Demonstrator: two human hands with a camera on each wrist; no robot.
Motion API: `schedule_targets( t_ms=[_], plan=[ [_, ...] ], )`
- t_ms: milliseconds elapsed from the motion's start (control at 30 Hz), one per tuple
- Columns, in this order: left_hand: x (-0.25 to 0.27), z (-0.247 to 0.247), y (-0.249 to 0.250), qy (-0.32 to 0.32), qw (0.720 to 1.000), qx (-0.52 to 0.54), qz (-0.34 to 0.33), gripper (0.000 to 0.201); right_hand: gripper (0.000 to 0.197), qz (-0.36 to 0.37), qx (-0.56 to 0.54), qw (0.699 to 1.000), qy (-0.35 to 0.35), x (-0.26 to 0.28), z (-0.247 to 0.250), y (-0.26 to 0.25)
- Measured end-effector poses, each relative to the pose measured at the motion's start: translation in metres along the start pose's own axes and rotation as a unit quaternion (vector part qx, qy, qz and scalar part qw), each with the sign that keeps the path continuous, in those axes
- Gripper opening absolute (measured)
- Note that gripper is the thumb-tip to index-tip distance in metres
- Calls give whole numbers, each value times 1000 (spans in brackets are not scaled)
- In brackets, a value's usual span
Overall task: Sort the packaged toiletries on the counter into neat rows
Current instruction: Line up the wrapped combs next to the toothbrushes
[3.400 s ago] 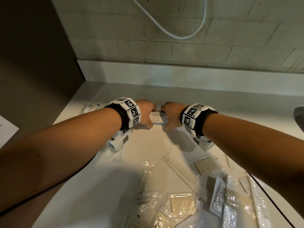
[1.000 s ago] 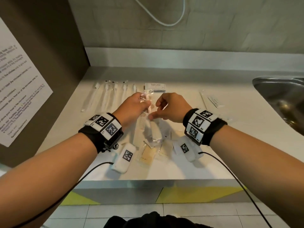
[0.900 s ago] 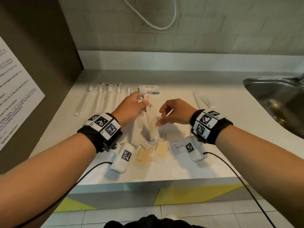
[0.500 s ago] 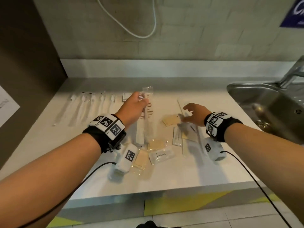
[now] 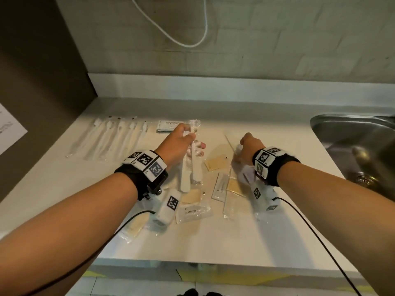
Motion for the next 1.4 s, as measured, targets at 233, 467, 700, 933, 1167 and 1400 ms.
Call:
schedule_targets(
  t_ms=[233,467,700,933,1167,1400],
  plan=[
    [1,-17,3,23,997,65,20,33,63,30,-13,999,13,0,3,-2],
    [-4,-35,-3,42,995,69,54,36,40,151,-127,979,50,25,32,-31],
    [-17,-47,7,75,995,40,45,38,37,282,-93,954,39,76,31,-59],
    [-15,-70,20,26,993,107,44,36,56,293,-103,950,5,87,26,-44],
    [-15,-70,8,4,997,70,29,30,35,159,48,986,-14,62,27,26],
    [0,-90,0,-48,982,-183,-26,37,59,69,142,987,-42,46,0,56]
  ],
)
Point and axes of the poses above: each hand's wrist, its own x-axis away from the middle knuckle, its own z-axis out of the back of the hand, y = z × x, the point moved 9 cm from there along -x, towards the middle knuckle, and after that the axes turned 4 degrees about y, right-handed, at the moved point
